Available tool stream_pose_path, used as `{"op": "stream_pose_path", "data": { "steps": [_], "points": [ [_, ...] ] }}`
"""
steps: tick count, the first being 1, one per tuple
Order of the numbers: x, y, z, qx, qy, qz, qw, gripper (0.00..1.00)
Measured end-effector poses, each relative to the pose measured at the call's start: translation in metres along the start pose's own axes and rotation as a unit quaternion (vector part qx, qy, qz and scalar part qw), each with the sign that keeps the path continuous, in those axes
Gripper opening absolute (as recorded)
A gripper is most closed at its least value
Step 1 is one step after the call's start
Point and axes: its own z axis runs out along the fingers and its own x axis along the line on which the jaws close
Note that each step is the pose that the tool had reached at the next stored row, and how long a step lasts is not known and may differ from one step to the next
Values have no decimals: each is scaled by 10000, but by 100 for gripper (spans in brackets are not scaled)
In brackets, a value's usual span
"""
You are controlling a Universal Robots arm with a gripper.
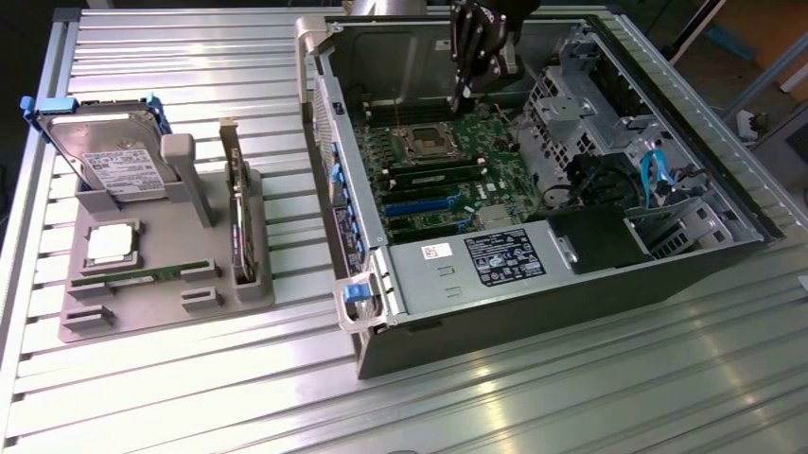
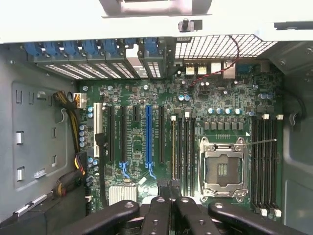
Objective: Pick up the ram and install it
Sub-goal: 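Press down the ram until it locks into place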
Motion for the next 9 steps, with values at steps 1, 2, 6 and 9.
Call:
{"op": "stream_pose_path", "data": {
  "steps": [1,2,6,9],
  "points": [
    [0,0,0,0,0,0,10000,11],
    [0,0,-1,0,0,0,10000,11],
    [0,0,-4,0,1,0,10000,11],
    [1,0,-16,0,1,0,10000,11]
  ]
}}
